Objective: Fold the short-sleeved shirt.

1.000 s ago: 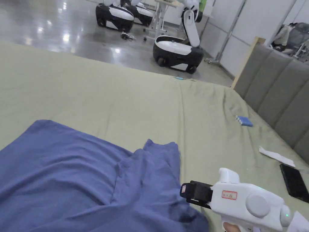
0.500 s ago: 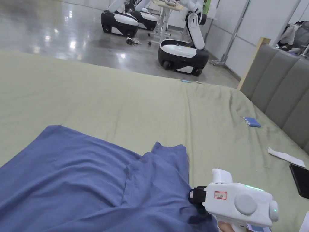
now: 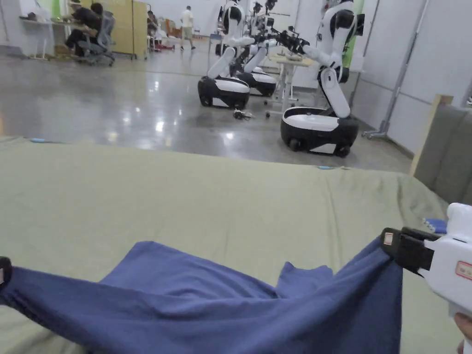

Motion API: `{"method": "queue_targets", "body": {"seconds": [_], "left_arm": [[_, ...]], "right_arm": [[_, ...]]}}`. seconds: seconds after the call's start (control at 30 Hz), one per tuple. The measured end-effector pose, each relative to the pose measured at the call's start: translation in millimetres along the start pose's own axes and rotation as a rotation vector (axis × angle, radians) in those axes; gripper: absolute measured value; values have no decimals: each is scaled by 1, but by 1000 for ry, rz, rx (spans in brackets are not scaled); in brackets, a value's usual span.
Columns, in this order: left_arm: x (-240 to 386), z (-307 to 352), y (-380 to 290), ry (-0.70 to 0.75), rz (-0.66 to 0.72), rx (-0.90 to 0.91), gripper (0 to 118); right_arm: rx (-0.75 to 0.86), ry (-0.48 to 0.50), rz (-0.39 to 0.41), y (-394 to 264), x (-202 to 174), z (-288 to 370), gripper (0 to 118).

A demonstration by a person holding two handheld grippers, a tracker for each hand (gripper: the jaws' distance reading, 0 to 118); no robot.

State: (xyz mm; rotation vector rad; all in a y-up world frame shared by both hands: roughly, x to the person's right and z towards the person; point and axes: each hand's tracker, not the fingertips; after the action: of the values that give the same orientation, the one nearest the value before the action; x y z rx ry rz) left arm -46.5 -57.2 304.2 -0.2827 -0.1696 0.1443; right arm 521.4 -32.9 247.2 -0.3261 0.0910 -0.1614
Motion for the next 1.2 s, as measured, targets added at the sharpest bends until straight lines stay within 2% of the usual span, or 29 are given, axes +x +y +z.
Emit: {"method": "queue_targets", "body": {"seconds": [0.1, 0.2, 0.33, 0.53, 0.7, 0.8, 0.93, 1.03, 1.1, 1.2], "left_arm": [[3, -12, 39, -11, -6, 81, 8], [5, -29, 79, -17, -23, 121, 8], [8, -56, 135, -32, -30, 176, 8], [18, -89, 216, 15, -67, 249, 8], [25, -129, 269, 60, -77, 257, 8], [21, -159, 287, 96, -72, 255, 8], [9, -199, 303, 99, 4, 241, 8], [5, -230, 302, 155, 34, 220, 8], [2, -245, 304, 116, 47, 215, 8], [1, -266, 313, 135, 53, 203, 8]], "right_arm": [[78, -3, 23, 42, -4, 3, 4], [126, -34, 94, 85, -11, 0, 4], [179, -40, 93, 140, -18, -9, 4], [234, -109, 154, 222, -28, -34, 3], [233, -168, 152, 278, -31, -73, 3], [222, -198, 143, 297, -27, -102, 3], [227, -200, 126, 316, -25, -135, 3], [220, -247, 198, 326, -30, -158, 3], [228, -250, 187, 333, -33, -165, 3], [250, -275, 168, 349, -36, -176, 3]]}}
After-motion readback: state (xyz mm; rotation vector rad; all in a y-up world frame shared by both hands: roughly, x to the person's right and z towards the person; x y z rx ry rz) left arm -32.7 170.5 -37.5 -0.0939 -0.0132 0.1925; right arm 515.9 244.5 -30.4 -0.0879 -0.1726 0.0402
